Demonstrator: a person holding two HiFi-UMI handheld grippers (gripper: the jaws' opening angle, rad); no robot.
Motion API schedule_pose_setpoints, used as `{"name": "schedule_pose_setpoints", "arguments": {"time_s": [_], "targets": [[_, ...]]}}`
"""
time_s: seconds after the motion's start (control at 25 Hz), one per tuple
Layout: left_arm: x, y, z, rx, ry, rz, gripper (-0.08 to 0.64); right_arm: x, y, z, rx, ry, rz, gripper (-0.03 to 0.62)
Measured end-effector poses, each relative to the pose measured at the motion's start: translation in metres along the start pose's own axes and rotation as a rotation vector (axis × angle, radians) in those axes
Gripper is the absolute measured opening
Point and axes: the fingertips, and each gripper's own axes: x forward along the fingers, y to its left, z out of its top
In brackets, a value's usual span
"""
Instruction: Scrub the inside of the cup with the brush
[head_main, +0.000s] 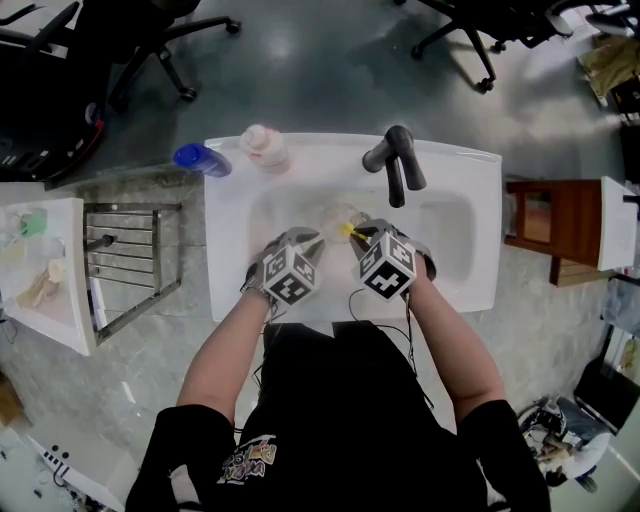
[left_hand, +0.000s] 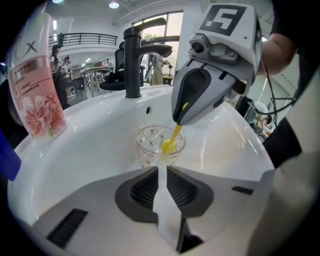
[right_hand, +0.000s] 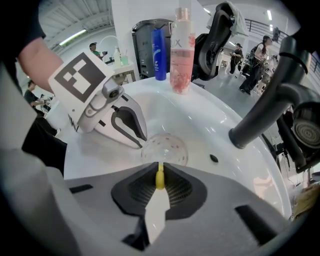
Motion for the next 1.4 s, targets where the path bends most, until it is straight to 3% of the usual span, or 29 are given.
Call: {"name": "schedule_pose_setpoints", "arguments": {"time_s": [0.4, 0.72, 1.04, 1.4], "targets": [[0.001, 0.0, 0.001, 0.0, 0.002, -0.002, 0.046, 0.003, 0.012, 0.015, 0.113, -0.107, 0.1, 0.037], [0.001, -0.002, 0.001, 0.0, -0.001, -0.011, 0.046, 0.01, -0.009, 0.032, 0.204, -0.255, 0.031, 0.036], [0.002, 0.0, -0.001, -0.01, -0.003, -0.011, 0.046, 0.014, -0.028, 0.03, 0.175, -0.212, -0.059, 0.041], [0.002, 0.001, -0.001, -0.013, -0.005, -0.011, 0.046, 0.011, -0.032, 0.017, 0.059, -0.102, -0.118, 0.041]]}}
